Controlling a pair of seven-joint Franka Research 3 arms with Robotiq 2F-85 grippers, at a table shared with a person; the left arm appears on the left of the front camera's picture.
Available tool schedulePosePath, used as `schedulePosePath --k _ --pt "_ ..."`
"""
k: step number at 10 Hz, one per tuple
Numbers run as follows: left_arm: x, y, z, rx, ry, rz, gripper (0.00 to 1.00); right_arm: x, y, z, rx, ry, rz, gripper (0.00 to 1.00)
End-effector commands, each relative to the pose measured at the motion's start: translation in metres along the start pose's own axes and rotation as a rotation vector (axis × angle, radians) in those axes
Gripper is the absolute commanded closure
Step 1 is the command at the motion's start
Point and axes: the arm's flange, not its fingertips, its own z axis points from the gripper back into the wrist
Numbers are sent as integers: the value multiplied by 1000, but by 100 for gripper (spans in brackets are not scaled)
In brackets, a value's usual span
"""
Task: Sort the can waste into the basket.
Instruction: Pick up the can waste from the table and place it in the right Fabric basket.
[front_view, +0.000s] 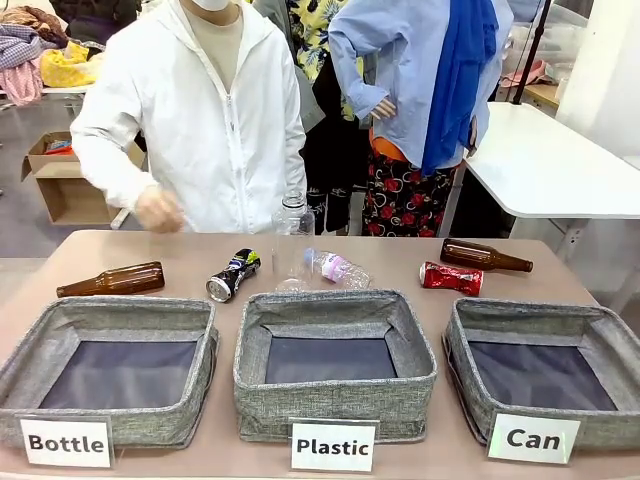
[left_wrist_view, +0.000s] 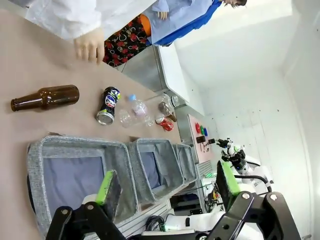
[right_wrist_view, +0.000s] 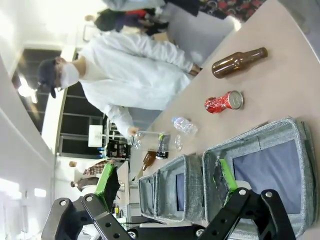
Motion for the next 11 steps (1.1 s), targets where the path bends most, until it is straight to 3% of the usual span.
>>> schedulePosePath --k 1,2,4,7,8,9,10,11 --pt "3 4 -2 -25 -15 -20 0 -8 23 -30 -131 110 178 0" --pt "3 4 -2 -25 -15 -20 0 -14 54 -73 -260 257 336 0" --pt "3 4 -2 -25 -15 -20 0 -29 94 -156 -510 394 523 0" --pt "3 4 -2 -25 -15 -20 0 -62 93 -269 -887 503 692 0" --pt "3 4 -2 -25 -15 -20 0 -74 87 -292 -954 507 742 0" --pt "3 4 -2 -25 -15 -20 0 -77 91 -291 -960 448 780 0" --pt "3 4 -2 -25 -15 -20 0 -77 106 -261 -920 321 801 0" --pt "3 4 -2 -25 -15 -20 0 -86 79 -296 -907 504 771 0"
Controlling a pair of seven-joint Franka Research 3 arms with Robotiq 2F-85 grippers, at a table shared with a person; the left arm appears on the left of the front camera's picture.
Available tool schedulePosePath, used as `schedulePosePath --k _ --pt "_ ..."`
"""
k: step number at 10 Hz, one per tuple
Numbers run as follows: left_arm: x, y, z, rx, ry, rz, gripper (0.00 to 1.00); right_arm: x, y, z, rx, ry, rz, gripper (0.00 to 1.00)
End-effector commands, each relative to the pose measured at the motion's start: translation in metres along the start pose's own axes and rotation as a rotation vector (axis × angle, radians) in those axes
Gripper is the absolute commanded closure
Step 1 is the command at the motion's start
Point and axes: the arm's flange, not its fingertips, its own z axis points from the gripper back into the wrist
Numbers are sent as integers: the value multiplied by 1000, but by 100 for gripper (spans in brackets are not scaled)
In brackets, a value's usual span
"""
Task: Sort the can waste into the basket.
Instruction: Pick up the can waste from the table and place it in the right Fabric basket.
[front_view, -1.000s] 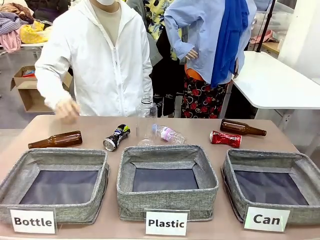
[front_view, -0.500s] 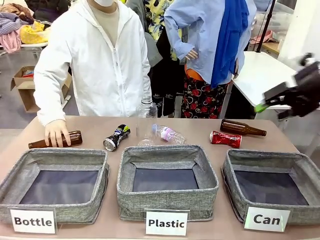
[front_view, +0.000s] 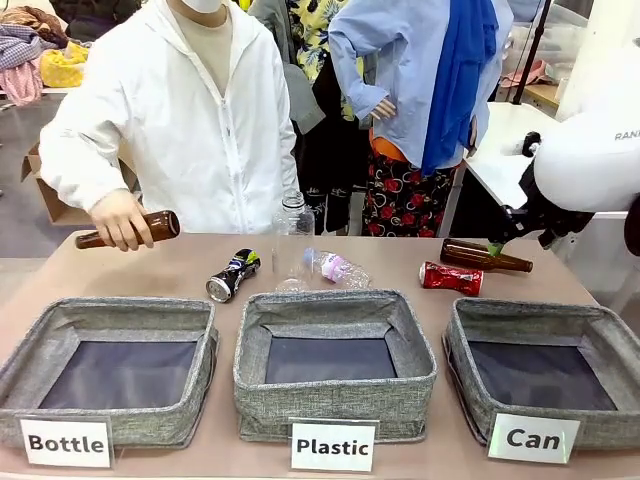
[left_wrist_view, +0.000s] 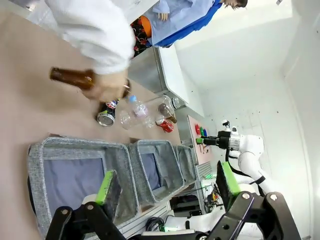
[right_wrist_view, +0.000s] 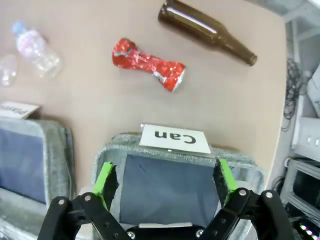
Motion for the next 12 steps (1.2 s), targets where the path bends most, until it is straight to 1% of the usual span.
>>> schedulePosePath --k 1,2,3,4,5,6,7,8,9,10,11,12 --pt "1 0 0 -22 -10 -24 0 -2 9 -13 47 46 3 0" --pt "1 0 0 -22 -10 -24 0 0 0 0 0 0 0 0" --pt "0 0 0 0 0 0 0 20 1 -14 13 8 167 0" --pt "-20 -52 22 -141 68 -90 0 43 -1 -35 185 55 531 0" --pt "-40 -80 51 -272 177 -132 0 56 -9 -50 260 44 770 0" --pt "-47 -86 76 -289 253 -170 0 72 -17 -70 321 31 935 0" --pt "-55 -84 93 -356 346 -175 0 86 -27 -91 371 12 1050 0" --pt "-69 -85 109 -412 422 -172 0 93 -31 -110 492 20 1258 0" --pt "-79 -82 112 -433 451 -157 0 97 -32 -124 656 9 1370 0" --pt "-78 -77 111 -474 487 -144 0 105 -34 -139 688 -15 1408 0" --pt "-83 -77 110 -469 488 -124 0 108 -31 -150 639 26 1364 0" --pt "-87 -77 105 -457 486 -116 0 111 -29 -159 639 60 1358 0"
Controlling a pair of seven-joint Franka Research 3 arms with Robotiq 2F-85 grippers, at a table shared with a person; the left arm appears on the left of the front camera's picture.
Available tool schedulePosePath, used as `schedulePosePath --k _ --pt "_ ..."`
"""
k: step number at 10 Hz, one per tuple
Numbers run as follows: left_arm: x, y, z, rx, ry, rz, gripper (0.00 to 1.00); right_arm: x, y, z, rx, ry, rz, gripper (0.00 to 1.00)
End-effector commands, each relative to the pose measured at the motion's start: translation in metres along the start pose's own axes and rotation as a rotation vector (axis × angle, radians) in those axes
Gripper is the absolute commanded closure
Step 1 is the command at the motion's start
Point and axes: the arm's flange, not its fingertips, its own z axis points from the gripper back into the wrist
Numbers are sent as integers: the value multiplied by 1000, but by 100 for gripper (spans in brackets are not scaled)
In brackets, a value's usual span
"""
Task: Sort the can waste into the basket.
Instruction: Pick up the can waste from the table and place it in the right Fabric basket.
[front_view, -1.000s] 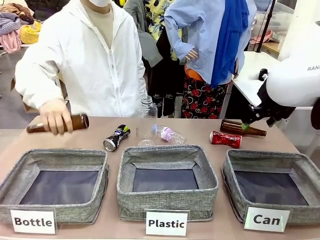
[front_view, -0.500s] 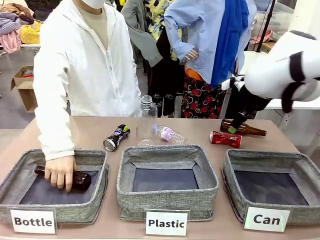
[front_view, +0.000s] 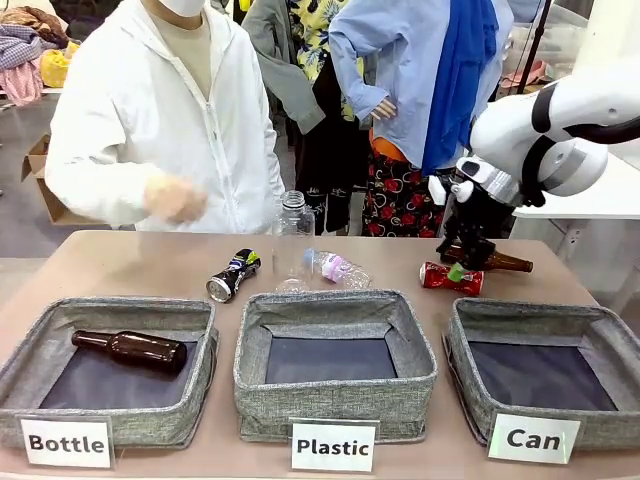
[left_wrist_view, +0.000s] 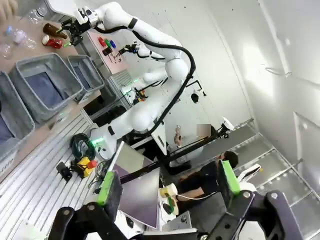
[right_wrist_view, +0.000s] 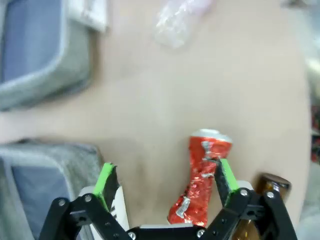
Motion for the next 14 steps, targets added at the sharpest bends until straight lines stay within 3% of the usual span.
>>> schedulePosePath --k 1,7,10,12,14 --pt "2 2 -3 30 -6 34 0 -19 -23 -2 110 74 56 0" --pt "23 36 -66 72 127 135 0 -16 -26 -22 7 103 -65 0" --pt "30 86 -120 90 321 296 0 -14 -32 -32 -61 121 -122 0" --pt "27 127 -137 264 360 400 0 -14 -35 -44 -37 147 -138 0" --pt "26 169 -146 460 325 460 0 -15 -37 -52 -10 157 -135 0"
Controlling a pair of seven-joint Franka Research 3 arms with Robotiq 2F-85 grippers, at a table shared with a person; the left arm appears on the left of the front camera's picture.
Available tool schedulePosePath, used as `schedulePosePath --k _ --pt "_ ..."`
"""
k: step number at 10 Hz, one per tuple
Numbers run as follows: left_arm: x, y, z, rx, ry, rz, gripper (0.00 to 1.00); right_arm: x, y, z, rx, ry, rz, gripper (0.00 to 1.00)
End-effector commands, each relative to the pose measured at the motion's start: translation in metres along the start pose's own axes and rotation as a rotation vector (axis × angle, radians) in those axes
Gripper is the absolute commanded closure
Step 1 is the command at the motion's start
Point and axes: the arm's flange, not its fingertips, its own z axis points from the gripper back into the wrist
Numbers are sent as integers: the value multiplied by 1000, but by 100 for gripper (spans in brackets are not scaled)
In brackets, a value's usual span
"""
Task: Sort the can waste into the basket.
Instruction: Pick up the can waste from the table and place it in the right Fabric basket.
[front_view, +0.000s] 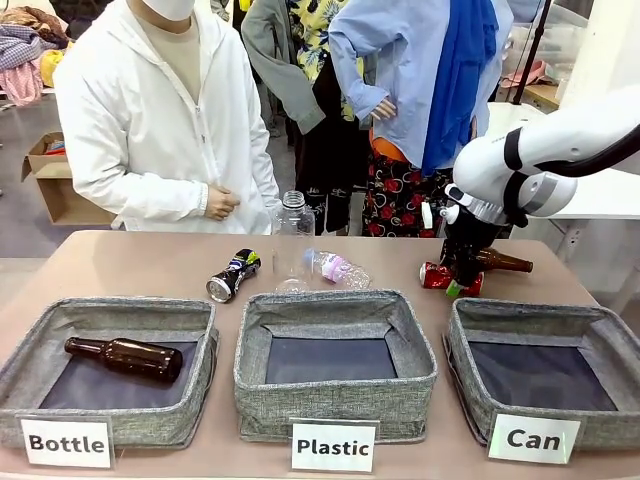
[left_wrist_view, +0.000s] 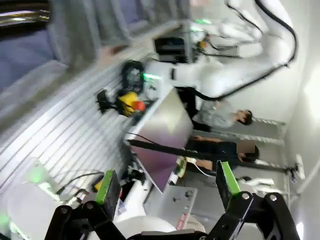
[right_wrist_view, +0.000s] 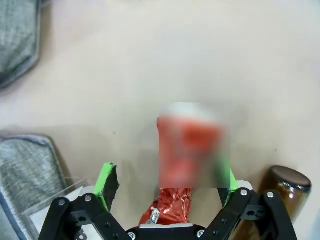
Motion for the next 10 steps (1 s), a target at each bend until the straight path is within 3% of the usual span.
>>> schedulePosePath --k 1,2,3,4,5,6,9,10 --pt "-14 -16 1 -91 21 -45 0 7 -1 -3 7 36 -24 0" --pt "-14 -16 1 -91 21 -45 0 7 0 -5 22 44 -32 0" --pt "-14 -16 1 -91 21 -45 0 6 -1 -4 29 56 -42 13" --pt "-14 -16 1 -91 21 -45 0 6 0 -4 44 59 -34 60" --pt "-14 -16 1 -91 21 -45 0 6 1 -5 62 61 -34 73" --pt "-14 -16 1 -91 21 -45 0 5 0 -6 70 64 -37 100" --pt "-14 -16 1 -91 21 -45 0 9 3 4 60 66 -27 96" --pt "-14 -16 1 -91 21 -45 0 15 9 14 50 58 -12 100"
